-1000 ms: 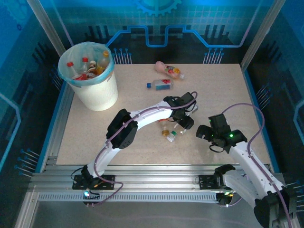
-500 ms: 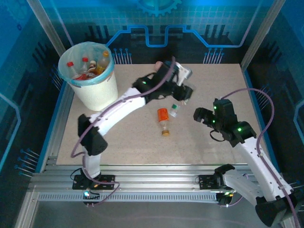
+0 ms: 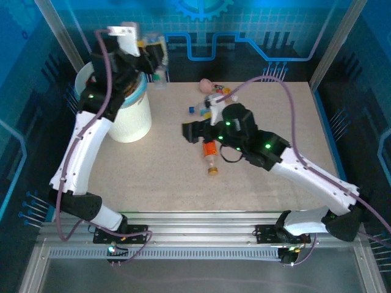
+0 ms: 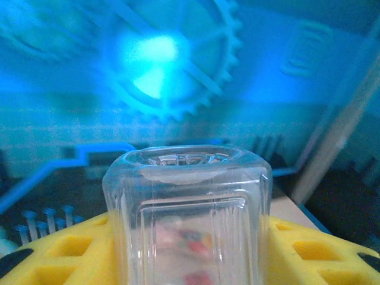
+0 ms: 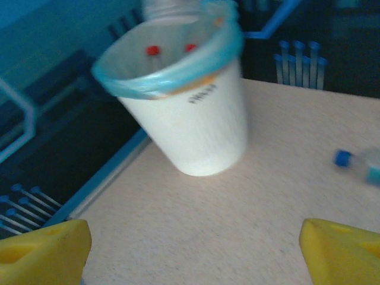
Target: Put the plastic bottles in the bin
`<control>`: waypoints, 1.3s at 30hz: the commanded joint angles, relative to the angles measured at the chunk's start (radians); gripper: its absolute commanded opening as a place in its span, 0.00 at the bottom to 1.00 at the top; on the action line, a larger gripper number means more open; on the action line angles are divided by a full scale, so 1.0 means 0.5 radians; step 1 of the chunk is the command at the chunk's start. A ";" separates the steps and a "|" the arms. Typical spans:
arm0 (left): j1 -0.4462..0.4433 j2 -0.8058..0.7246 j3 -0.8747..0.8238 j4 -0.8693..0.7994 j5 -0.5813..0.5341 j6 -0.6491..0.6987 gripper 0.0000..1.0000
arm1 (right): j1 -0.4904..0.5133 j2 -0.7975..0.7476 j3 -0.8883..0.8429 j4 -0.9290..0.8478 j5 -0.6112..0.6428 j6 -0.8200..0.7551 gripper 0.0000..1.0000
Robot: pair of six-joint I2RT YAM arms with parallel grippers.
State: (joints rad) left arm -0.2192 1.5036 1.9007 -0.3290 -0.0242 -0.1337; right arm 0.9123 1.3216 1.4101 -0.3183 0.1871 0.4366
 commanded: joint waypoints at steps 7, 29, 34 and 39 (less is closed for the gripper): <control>0.527 0.004 -0.173 0.388 -0.188 -0.060 0.41 | 0.282 0.455 0.425 0.326 -0.079 -0.233 0.92; 0.857 0.207 -0.481 0.784 -0.089 -0.087 0.84 | 0.327 0.635 0.567 0.199 -0.022 -0.251 0.93; 0.859 0.178 -0.515 0.705 -0.093 -0.078 0.84 | 0.318 0.609 0.509 0.205 -0.003 -0.237 0.93; 0.859 0.234 -0.442 0.502 0.029 -0.071 0.82 | 0.277 0.569 0.440 0.102 0.140 -0.141 0.94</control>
State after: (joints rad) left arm 0.2073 1.6238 1.6547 -0.0074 -0.0635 -0.1783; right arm 1.0691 1.6444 1.6497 -0.2428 0.1913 0.3286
